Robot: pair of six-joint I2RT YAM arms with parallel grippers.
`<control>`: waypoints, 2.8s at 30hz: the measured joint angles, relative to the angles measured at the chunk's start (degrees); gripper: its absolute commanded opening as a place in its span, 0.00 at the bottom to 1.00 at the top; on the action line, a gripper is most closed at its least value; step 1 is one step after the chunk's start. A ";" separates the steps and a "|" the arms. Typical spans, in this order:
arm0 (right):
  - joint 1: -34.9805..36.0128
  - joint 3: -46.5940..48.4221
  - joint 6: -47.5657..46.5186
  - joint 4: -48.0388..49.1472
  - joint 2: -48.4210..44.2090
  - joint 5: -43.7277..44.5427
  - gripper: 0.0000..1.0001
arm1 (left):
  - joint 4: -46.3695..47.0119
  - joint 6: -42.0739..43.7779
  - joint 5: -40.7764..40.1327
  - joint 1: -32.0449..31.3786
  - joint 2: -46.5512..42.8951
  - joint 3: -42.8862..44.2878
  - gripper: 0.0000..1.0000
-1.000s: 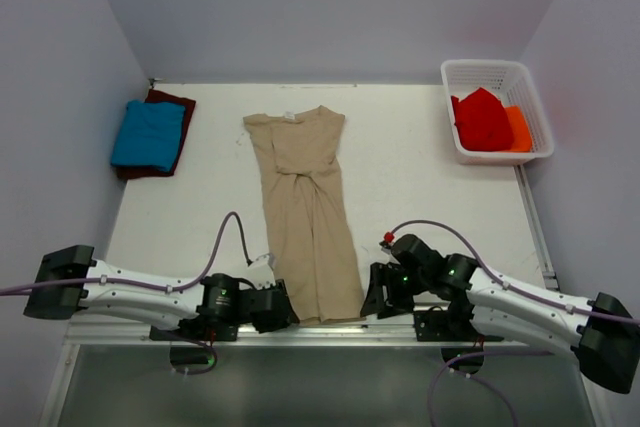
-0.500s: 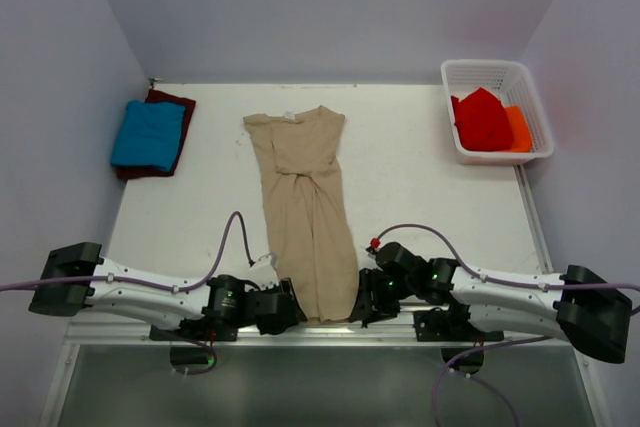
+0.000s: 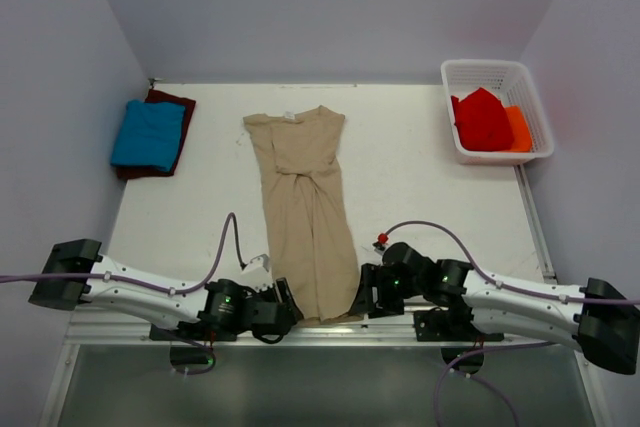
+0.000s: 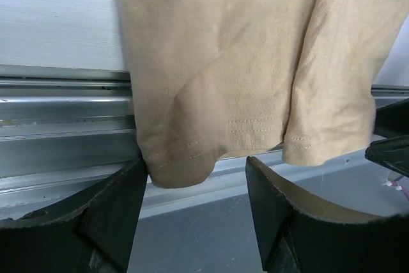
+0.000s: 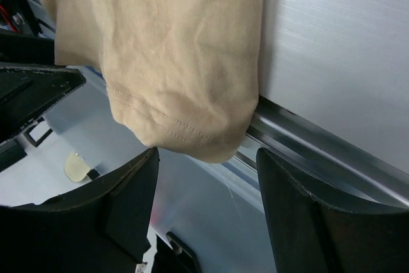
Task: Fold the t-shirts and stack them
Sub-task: Fold the tshirt
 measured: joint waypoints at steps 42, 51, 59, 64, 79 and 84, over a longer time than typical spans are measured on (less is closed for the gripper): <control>2.12 1.55 1.11 -1.22 -0.17 4.92 0.54 | 10.67 0.76 3.72 4.96 -4.50 -5.57 0.62; 2.12 1.55 1.57 -1.25 -0.26 5.75 0.18 | 8.85 2.21 5.60 5.31 -4.00 -6.27 0.00; 2.12 1.55 1.90 -1.05 0.74 6.01 0.49 | 8.13 2.45 5.66 5.31 -4.04 -6.10 0.00; 2.12 1.60 1.95 0.22 3.32 5.75 0.57 | 7.65 2.45 5.66 5.31 -4.31 -6.08 0.00; 3.41 1.66 2.54 8.35 11.85 5.11 0.05 | 4.68 2.73 4.90 5.31 -5.81 -5.77 0.00; 4.20 1.66 2.95 8.24 11.80 5.95 0.00 | -0.20 4.92 2.29 5.31 -4.81 -2.95 0.00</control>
